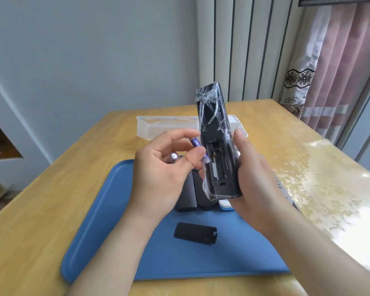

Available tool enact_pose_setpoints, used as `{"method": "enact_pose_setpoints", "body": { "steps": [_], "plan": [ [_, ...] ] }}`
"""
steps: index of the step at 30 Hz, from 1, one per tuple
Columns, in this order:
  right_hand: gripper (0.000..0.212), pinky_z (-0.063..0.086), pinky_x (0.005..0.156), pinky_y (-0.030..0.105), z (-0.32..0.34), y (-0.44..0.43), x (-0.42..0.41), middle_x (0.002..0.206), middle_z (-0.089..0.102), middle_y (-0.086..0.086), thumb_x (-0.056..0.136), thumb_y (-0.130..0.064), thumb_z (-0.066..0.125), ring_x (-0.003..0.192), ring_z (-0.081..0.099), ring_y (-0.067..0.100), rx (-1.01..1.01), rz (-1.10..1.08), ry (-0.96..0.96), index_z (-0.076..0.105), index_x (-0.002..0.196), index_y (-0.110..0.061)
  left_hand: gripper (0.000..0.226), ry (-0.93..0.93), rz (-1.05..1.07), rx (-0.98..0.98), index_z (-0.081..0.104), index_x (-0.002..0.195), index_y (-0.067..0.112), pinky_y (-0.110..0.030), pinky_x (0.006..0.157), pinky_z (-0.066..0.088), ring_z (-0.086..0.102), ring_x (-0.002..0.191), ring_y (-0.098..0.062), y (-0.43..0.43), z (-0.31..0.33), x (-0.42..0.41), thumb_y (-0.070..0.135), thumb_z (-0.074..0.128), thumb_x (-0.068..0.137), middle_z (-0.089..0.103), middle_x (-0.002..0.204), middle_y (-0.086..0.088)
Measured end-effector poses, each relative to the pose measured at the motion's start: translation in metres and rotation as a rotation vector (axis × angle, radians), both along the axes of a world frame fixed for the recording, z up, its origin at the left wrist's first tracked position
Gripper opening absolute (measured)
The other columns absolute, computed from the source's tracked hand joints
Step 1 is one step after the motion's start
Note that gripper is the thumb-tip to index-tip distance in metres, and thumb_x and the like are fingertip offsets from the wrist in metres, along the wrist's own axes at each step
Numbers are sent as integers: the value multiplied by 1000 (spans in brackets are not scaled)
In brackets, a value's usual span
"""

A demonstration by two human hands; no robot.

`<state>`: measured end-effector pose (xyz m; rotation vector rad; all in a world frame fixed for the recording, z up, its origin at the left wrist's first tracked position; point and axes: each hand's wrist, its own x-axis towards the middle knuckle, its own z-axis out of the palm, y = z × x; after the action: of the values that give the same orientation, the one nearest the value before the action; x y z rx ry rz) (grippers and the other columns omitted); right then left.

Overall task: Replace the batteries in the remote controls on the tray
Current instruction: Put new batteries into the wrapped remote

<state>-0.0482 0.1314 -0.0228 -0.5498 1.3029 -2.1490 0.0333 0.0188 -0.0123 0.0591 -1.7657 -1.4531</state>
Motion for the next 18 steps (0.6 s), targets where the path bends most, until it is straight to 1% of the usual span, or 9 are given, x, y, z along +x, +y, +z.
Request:
{"method": "enact_pose_setpoints", "body": {
  "steps": [2,3,4,6,7,9,13,16,18],
  "plan": [
    [47,57,79,37,-1,0,0,105,74,14,103,-45,34,92,71,24,8,-24,15,64,119,-13,26,-6,92,-135,71,84,27,-15,54,43,48,48,-8,7,-4,-1,2,77,76,69,71,9],
    [46,56,83,40,-2,-1,0,109,73,14,103,-45,35,98,70,26,19,-43,22,64,118,-14,25,-6,145,-227,71,82,28,-12,53,38,40,47,-5,8,-5,0,5,80,75,66,68,15],
    [45,56,84,41,-3,-1,-1,110,72,13,103,-46,35,101,70,26,31,-66,25,64,118,-14,21,2,188,-336,72,81,25,-11,53,35,38,48,-4,8,-6,0,7,81,74,64,65,18],
    [45,53,76,39,-4,-1,-3,103,72,11,102,-46,37,92,69,24,37,-99,25,62,118,-12,11,48,237,-608,75,79,15,-15,56,42,51,55,-4,6,-8,1,8,81,76,66,70,16],
    [44,51,72,38,-5,-2,-4,98,70,11,102,-47,39,86,68,24,39,-111,29,62,117,-12,7,70,234,-721,75,80,10,-21,59,48,60,63,-9,4,-9,1,7,80,77,70,76,9],
    [44,48,70,38,-6,-2,-5,92,69,10,100,-48,40,82,65,23,46,-127,31,61,116,-13,4,85,212,-848,76,82,7,-30,65,53,68,74,-18,1,-10,1,8,79,80,72,84,0],
    [42,50,62,34,-7,-2,-5,85,69,6,102,-47,39,77,65,21,5,-106,15,59,118,-14,11,11,143,-925,78,89,9,-29,70,54,67,78,-15,0,-8,3,15,76,81,71,90,-1],
    [39,48,53,31,-8,-1,-6,77,68,2,102,-45,38,68,62,18,-13,-107,10,59,115,-14,16,-46,92,-871,78,93,11,-23,70,53,65,78,-10,1,-9,3,18,76,79,70,93,2],
    [39,49,57,33,-9,-1,-6,80,68,4,102,-44,38,70,62,19,-5,-104,23,58,116,-14,16,-79,61,-801,78,93,11,-19,70,52,64,79,-10,2,-10,1,19,76,78,69,93,2]
  ]
}}
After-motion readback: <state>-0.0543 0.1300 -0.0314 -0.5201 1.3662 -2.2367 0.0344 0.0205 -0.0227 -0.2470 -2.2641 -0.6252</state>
